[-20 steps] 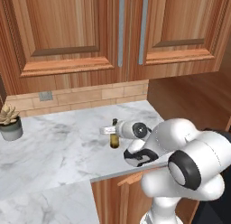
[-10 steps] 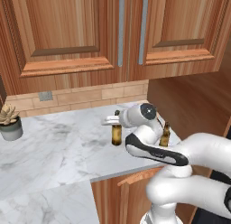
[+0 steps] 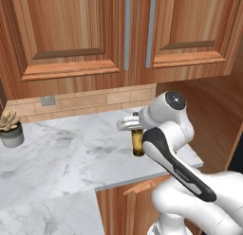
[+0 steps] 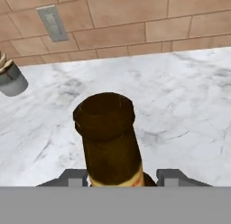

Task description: Place the beers on the top shelf of the fridge to keep them out of children's reach, and place the mushroom on lower shelves for easy access.

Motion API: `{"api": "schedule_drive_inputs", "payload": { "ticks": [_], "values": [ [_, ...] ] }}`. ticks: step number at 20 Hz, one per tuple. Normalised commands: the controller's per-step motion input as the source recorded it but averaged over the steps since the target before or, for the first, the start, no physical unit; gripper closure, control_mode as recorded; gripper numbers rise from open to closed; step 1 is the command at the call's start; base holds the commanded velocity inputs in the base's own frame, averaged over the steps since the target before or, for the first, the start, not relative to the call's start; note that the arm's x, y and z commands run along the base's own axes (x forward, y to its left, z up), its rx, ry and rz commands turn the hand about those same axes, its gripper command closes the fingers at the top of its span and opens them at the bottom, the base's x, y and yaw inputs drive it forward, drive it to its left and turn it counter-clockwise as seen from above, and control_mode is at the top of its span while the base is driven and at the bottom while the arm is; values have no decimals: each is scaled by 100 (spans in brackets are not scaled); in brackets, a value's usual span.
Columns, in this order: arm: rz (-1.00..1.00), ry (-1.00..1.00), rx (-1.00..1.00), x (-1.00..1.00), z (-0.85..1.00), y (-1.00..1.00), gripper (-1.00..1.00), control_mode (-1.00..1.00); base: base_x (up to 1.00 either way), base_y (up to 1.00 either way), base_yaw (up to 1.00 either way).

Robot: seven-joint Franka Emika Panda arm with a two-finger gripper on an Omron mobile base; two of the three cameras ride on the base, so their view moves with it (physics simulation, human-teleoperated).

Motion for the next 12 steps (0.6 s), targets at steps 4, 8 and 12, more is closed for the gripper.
{"api": "schedule_drive_inputs", "payload": {
  "ticks": [4,8,12],
  "values": [
    [0,-12,0,-71,16,-88,100,-100,0,0,0],
    [0,-12,0,-35,29,-100,100,-100,0,0,0],
    [0,-11,-2,-37,69,-59,100,-100,0,0,0]
  ]
}}
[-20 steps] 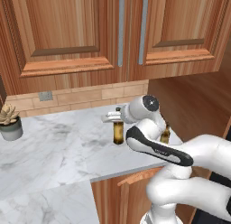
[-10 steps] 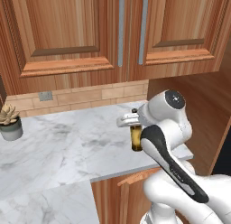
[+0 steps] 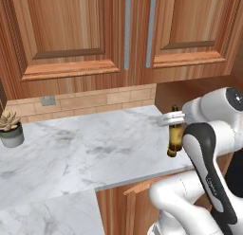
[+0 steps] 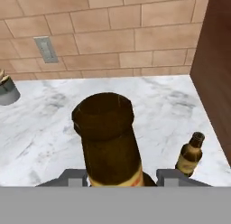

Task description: Place the beers on the top shelf of the fridge to keep them out of children's reach, and place the mushroom on lower shelves for easy access.

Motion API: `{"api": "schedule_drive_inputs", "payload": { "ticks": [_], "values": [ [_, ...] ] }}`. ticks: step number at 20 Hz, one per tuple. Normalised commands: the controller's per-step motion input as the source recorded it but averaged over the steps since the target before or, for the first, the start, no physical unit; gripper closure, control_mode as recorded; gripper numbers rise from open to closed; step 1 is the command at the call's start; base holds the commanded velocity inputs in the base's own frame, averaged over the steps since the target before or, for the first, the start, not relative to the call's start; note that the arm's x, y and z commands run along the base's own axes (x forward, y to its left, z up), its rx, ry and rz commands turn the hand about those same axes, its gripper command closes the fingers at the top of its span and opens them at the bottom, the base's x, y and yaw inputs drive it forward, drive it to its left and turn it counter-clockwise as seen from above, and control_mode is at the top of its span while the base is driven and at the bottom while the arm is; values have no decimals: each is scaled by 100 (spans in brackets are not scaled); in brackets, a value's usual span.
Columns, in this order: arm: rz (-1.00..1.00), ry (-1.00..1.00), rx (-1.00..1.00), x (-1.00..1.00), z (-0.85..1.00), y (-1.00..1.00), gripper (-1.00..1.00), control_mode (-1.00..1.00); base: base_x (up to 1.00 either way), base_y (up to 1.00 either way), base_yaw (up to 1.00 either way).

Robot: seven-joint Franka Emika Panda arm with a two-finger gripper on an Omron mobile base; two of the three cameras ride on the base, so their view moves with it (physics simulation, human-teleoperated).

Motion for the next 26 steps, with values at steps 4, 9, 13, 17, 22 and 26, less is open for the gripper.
{"api": "schedule_drive_inputs", "payload": {
  "ticks": [4,9,13,17,22,26],
  "values": [
    [0,-20,-13,-32,18,-9,100,-100,0,0,0],
    [-1,-10,-12,-3,9,-3,100,-100,0,0,0],
    [-5,0,-5,0,11,-6,100,-100,0,0,0],
    [-1,0,-1,0,0,-2,100,100,0,-10,-7],
    [0,0,0,0,0,0,100,100,-5,-27,-15],
    [0,0,0,0,0,0,100,100,-10,-44,-11]
  ]
}}
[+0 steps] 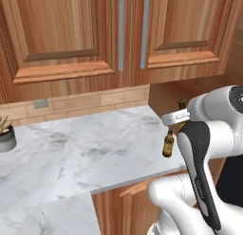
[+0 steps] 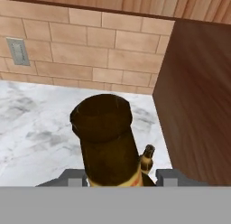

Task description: Place the beers on the top shelf of the fridge to keep them out of children's reach, and place the mushroom on lower shelves for easy access.

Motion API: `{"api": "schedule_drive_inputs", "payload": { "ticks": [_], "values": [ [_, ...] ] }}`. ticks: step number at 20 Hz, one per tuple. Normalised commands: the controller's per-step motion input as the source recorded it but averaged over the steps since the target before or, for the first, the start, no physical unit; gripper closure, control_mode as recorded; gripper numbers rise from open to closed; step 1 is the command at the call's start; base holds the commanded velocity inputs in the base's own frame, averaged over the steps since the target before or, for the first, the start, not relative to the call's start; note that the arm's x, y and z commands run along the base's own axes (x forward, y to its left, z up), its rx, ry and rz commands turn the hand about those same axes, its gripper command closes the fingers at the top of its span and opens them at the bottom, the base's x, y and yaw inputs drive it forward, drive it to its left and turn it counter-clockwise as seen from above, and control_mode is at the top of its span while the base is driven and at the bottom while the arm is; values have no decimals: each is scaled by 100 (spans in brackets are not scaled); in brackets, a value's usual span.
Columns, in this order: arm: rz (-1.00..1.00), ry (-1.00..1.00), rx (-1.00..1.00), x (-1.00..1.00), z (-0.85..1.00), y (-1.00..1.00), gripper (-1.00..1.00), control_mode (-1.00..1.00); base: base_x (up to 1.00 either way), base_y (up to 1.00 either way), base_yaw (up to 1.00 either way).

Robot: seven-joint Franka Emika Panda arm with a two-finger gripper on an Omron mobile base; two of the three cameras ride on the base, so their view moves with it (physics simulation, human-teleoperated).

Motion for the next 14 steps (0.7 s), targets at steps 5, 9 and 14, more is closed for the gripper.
{"api": "schedule_drive_inputs", "payload": {
  "ticks": [5,9,14],
  "values": [
    [0,0,0,0,0,0,100,100,-18,-71,-4],
    [0,0,0,0,0,0,100,100,-22,-82,0],
    [0,0,0,0,0,0,100,100,-41,-86,1]
  ]
}}
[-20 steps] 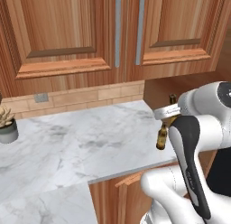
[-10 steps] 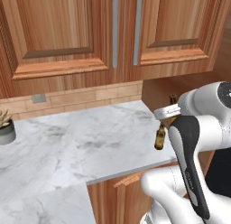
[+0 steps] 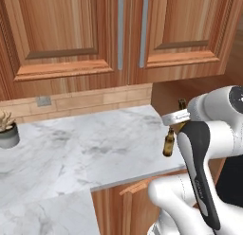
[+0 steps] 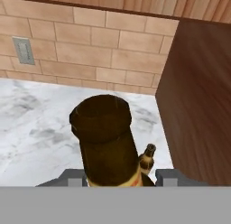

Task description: Place the beers on the top shelf of the fridge to keep them out of children's reach, and place the mushroom on lower shelves for easy access.

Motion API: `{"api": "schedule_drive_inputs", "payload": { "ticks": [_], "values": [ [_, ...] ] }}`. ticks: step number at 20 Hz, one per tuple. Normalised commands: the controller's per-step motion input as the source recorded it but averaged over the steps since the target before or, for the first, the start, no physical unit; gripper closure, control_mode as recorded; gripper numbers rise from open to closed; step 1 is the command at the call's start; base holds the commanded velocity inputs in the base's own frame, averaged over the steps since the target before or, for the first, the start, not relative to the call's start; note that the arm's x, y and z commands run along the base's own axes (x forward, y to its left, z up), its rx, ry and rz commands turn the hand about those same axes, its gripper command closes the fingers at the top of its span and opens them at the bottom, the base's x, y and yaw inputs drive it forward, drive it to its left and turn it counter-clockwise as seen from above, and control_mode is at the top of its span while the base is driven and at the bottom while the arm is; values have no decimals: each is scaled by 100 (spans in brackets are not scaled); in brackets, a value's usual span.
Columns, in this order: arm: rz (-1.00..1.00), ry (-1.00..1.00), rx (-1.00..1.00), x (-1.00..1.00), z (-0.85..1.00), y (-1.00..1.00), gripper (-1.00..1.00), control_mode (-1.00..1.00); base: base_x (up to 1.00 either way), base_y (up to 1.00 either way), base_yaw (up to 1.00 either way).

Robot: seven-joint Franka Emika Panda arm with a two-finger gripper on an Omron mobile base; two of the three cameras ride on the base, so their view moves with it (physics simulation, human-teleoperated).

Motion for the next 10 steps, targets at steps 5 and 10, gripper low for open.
{"api": "schedule_drive_inputs", "payload": {
  "ticks": [5,10],
  "values": [
    [0,0,0,0,0,0,100,100,-96,-96,15],
    [0,0,0,0,0,0,100,100,-100,-80,13]
  ]
}}
